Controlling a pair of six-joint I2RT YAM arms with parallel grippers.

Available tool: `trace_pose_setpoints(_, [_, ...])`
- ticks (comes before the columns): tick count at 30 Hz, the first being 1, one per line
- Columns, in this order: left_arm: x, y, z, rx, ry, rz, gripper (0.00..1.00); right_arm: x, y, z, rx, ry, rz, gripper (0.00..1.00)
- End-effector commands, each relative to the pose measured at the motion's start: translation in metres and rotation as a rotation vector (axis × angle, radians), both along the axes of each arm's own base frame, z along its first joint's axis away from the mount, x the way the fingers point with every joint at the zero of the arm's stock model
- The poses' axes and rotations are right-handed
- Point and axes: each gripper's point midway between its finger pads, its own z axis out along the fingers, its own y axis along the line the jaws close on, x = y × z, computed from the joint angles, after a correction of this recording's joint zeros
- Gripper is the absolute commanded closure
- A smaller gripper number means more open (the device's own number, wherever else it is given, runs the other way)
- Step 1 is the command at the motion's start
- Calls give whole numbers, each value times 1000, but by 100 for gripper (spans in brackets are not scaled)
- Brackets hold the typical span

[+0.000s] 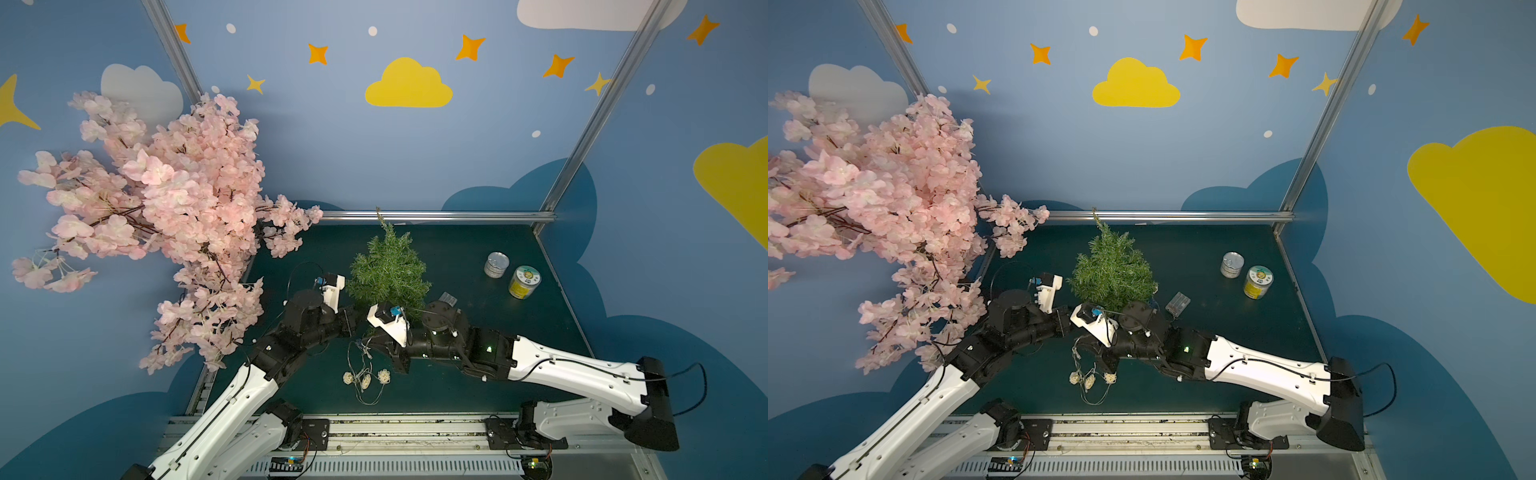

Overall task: Remove string lights from the small christmas tree
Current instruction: Adjust the light string.

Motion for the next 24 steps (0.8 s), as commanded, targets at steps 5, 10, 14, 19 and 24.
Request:
trace_pose_setpoints(5, [-7, 17, -14, 28, 17, 40, 96, 10, -2, -3, 14, 8, -34, 100])
trace_pose_setpoints(10, [-20, 7, -1, -18, -11, -49, 27, 11, -1, 8, 47, 10, -14, 100])
trace_pose_setpoints(14, [-32, -11, 9, -101, -12, -172, 1, 12, 2, 19, 57, -7, 5, 100])
trace_pose_setpoints(19, [-44, -23, -1, -107, 59, -277, 1, 14, 3, 34, 81, -22, 14, 100])
trace_pose_setpoints(24, [-46, -20, -16, -69, 90, -274, 4, 16, 4, 45, 119, -28, 20, 100])
